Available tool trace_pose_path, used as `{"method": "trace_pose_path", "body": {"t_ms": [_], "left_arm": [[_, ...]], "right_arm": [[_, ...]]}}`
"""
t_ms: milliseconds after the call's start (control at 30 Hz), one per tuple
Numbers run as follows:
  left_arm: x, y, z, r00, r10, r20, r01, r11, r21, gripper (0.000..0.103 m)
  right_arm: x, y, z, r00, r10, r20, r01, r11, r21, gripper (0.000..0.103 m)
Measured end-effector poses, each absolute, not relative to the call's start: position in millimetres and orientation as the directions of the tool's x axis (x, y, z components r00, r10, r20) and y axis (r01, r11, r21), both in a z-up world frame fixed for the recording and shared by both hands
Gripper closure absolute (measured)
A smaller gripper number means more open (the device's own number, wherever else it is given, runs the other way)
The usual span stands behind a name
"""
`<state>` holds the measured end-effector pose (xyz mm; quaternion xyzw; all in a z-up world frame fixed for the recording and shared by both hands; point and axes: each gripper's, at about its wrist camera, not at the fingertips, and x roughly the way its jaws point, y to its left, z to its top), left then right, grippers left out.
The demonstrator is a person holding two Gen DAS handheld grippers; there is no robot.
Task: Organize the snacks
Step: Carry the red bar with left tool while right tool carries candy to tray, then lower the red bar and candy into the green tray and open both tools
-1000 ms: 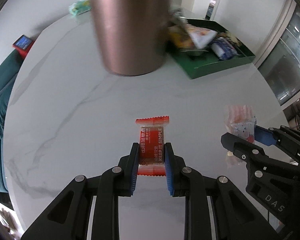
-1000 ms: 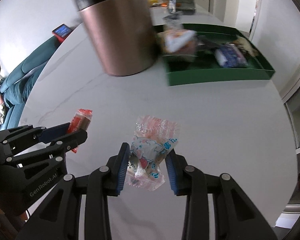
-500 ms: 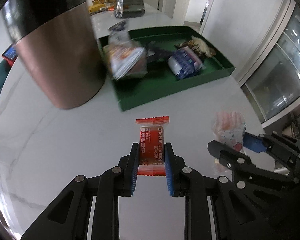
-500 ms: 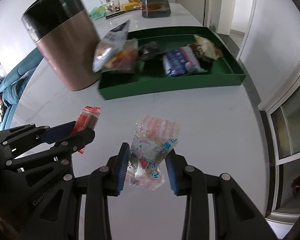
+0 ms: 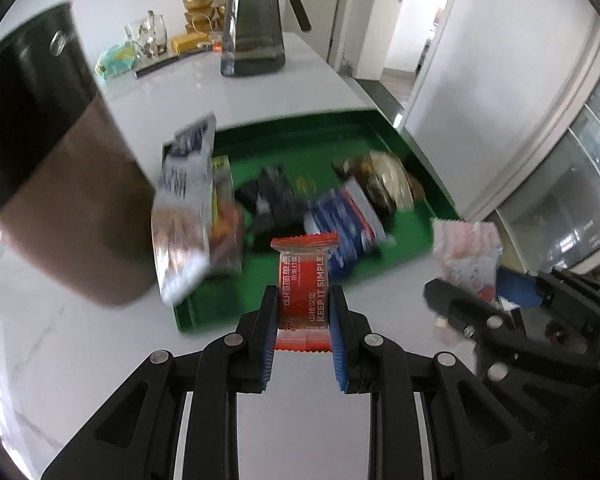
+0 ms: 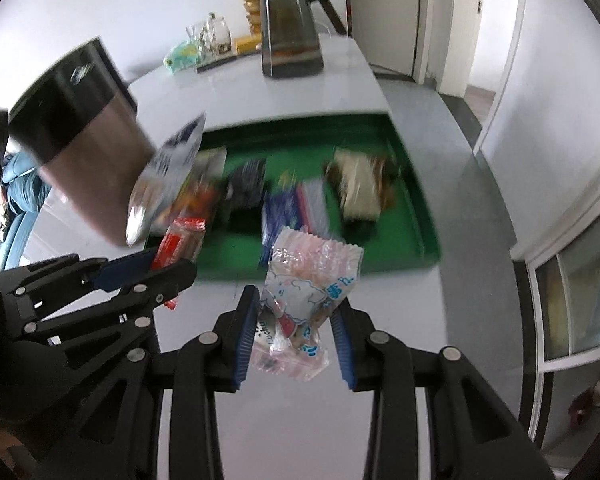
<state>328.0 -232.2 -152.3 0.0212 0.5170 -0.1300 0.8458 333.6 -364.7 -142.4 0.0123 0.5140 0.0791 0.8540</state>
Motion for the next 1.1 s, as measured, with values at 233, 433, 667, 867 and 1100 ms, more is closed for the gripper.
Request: {"method": "trace_pose_path", "body": {"t_ms": [233, 433, 667, 867, 1100], "left_arm": [[386, -237, -158, 0.448, -0.147, -0.882, 0.187, 0.98, -0.068, 0.083], [416, -238, -176, 0.42, -0.129, -0.898, 0.166, 0.984, -0.064, 0.083], [432, -238, -195, 0.387, -0.125, -0.914, 0.157, 0.985, -0.068, 0.083], [436, -235, -202, 0.38, -0.116, -0.918, 0.145, 0.987, -0.065, 0.083], [437, -235, -202, 0.389, -0.112, -0.915, 0.146, 0.988, -0.059, 0.083]], "right_arm": [[400, -376, -138, 0.444, 0.169, -0.88, -0.176, 0.979, 0.099, 0.069], [443, -378, -156, 0.377, 0.216, -0.901, -0.214, 0.966, 0.143, 0.069], [465, -367, -179, 0.324, 0.249, -0.913, -0.247, 0.954, 0.172, 0.069], [472, -365, -189, 0.308, 0.228, -0.924, -0.246, 0.957, 0.155, 0.069], [476, -362, -192, 0.305, 0.217, -0.927, -0.23, 0.962, 0.15, 0.068]]}}
